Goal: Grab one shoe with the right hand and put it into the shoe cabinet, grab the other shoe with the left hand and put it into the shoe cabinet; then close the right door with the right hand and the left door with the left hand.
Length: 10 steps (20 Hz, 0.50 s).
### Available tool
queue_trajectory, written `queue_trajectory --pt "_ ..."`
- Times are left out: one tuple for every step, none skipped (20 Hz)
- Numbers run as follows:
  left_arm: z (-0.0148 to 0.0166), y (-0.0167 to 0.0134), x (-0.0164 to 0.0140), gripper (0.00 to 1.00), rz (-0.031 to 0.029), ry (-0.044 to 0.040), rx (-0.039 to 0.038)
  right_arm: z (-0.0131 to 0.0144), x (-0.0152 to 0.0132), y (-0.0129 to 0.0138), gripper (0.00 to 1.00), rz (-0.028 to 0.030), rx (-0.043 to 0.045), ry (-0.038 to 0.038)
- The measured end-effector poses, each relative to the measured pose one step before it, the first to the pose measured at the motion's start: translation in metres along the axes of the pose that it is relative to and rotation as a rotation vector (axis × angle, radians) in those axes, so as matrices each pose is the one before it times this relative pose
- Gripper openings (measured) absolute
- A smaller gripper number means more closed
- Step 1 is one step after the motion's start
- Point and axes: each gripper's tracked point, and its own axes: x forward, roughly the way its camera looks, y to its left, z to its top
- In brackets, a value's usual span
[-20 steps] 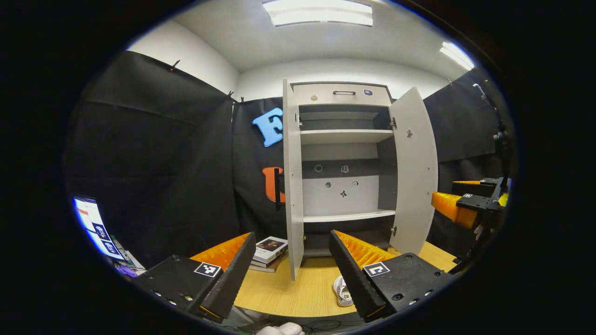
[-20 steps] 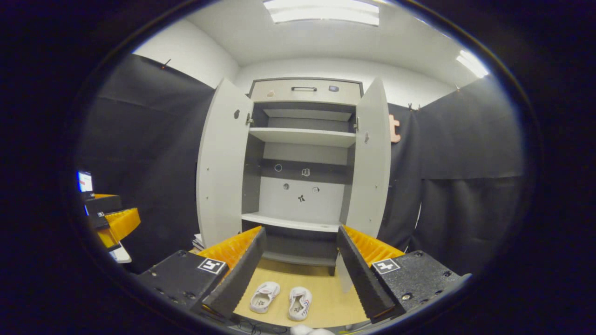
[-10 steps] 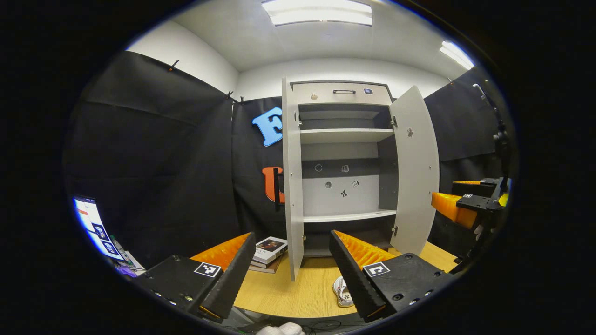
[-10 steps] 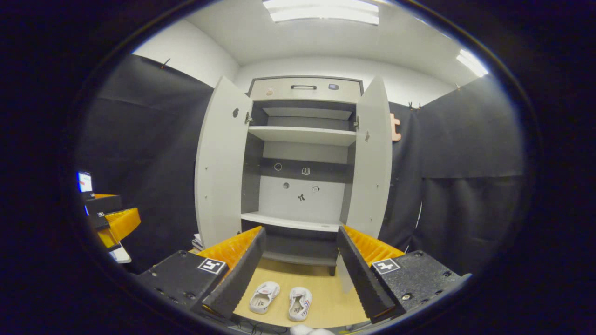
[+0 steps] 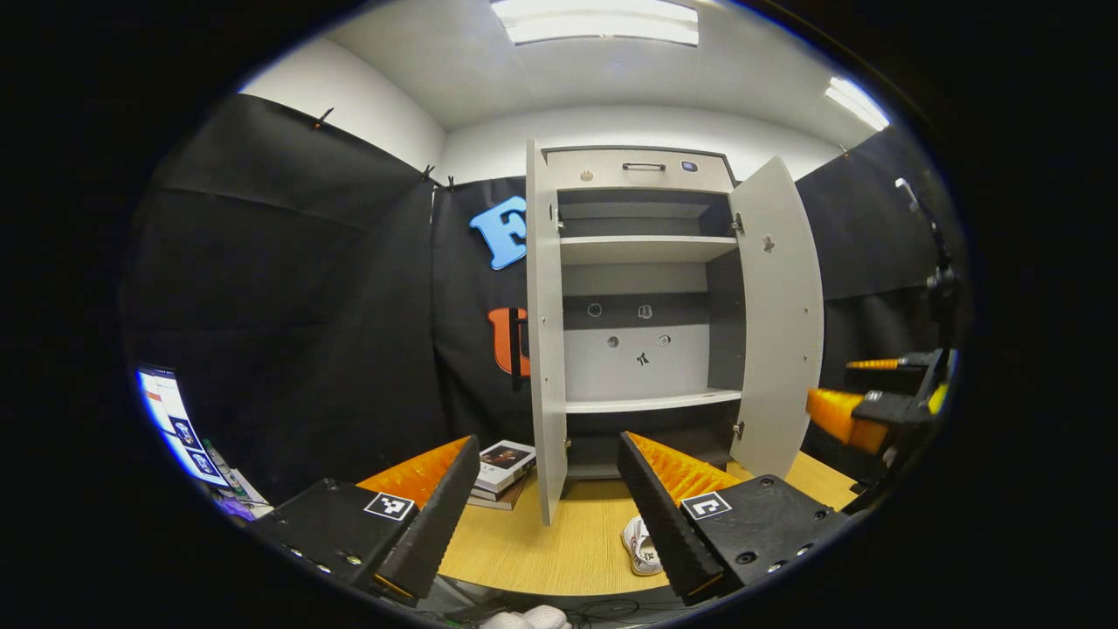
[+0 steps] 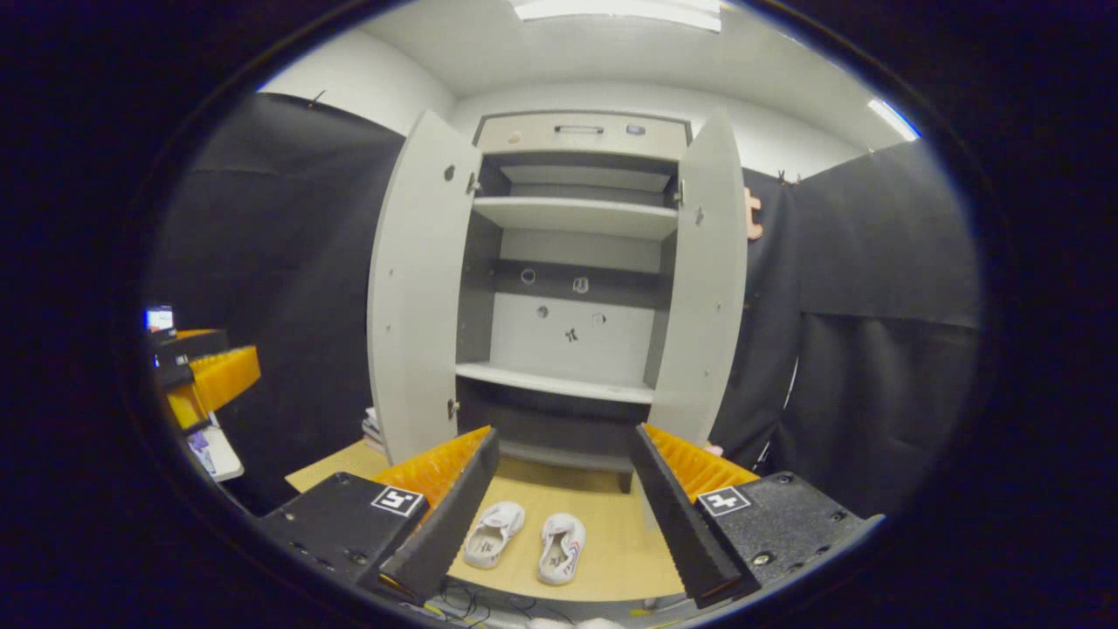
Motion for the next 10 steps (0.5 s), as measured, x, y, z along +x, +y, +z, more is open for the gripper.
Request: queue_trajectory --pt "-0.00138 0.00062 -0.00018 0.95 0.00177 -0.00389 0.00009 -0.03248 -0.00083 0.00205 0.99 0.00882 -0.02945 0.09302" --pt "-0.00188 -0.00011 -0.00100 0.95 -0.00159 -0.00206 -0.00548 -0.02707 0.00229 -0.00065 0.98 0.00193 -0.02569 0.08740" --pt "-0.00378 -0.00229 0.00103 0.95 -0.00622 0.00744 -0.00886 -0.02594 0.00538 0.00369 0.97 0.00934 -0.00256 0.07234" --pt "-0.00314 0.00013 -0.00124 0.95 -0.00230 0.00708 -0.00716 -0.01903 0.00839 0.00751 0.95 0.02390 0.02659 0.06576" --pt "-0.00203 0.00134 -0.00090 0.95 -0.00166 -0.00068 -0.00668 -0.02219 0.01678 0.00806 0.95 0.01042 0.03087 0.07074" --pt "-0.00189 0.00120 -0.00048 0.95 -0.00382 0.00393 -0.00454 -0.01553 0.01366 0.00400 0.93 0.01264 0.02849 0.04892" --pt "-0.00250 0.00289 -0.00030 0.95 0.00354 0.00391 0.00038 -0.01284 0.02580 0.00200 0.90 0.00230 0.02403 0.03389" --pt "-0.00294 0.00299 -0.00007 0.95 0.00686 0.00795 0.00509 -0.00795 0.02398 -0.00393 0.88 -0.01677 0.01422 0.03282" --pt "-0.00293 0.00408 0.00066 0.95 0.00910 0.00462 0.00863 -0.00467 0.02083 0.00215 0.82 0.00956 0.02478 0.02926" --pt "-0.00229 0.00335 0.00089 0.95 0.01160 0.00843 0.01195 -0.00134 0.01839 0.00243 0.81 0.00429 0.00372 0.01116"
